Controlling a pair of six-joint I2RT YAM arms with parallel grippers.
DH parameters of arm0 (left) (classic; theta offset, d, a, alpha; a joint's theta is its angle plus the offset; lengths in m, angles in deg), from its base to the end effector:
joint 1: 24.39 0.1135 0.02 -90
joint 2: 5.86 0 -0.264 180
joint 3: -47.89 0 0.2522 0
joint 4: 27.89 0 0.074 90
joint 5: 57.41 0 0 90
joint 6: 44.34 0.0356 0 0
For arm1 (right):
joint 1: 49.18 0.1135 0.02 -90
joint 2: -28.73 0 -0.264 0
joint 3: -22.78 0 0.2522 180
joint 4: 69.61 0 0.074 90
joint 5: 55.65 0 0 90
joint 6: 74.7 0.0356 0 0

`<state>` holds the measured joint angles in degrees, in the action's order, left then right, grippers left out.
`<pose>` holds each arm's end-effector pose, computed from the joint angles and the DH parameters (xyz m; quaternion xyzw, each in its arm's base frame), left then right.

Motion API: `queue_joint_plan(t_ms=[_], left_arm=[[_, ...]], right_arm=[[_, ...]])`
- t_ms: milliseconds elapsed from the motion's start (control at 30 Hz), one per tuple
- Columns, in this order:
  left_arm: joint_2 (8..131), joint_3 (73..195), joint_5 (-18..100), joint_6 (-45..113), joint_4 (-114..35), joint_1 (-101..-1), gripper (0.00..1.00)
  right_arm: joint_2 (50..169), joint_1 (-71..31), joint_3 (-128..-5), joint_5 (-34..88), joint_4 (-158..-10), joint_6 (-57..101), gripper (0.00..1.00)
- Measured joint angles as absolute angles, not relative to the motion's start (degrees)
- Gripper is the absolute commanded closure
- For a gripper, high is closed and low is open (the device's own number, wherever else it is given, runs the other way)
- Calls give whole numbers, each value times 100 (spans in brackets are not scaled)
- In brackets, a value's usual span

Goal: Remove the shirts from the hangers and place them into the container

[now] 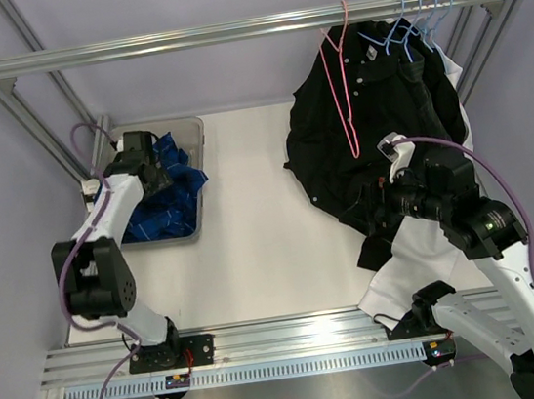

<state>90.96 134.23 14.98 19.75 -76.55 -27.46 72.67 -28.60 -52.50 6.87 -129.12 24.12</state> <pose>0.3548 -0.0082 0.2371 -0.2285 0.9257 0.0771 0.2915 0.1238 0.0640 0.3780 -0.2068 0.8165 0.3237 0.4310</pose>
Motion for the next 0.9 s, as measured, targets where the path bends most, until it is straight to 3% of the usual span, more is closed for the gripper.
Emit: queue_joint_plan(t_ms=[267, 667, 900], left_arm=[[7717, 13720, 1772, 1960, -7314, -2956, 44], [10060, 14122, 1748, 1899, -6951, -3306, 54], [10608, 14107, 1632, 1853, -6975, -2854, 51]], right_arm=[[7317, -2860, -5368, 685, -12921, 2406, 0], [7438, -2860, -5370, 685, -12843, 2456, 1], [7446, -2860, -5370, 687, -12818, 2502, 0]])
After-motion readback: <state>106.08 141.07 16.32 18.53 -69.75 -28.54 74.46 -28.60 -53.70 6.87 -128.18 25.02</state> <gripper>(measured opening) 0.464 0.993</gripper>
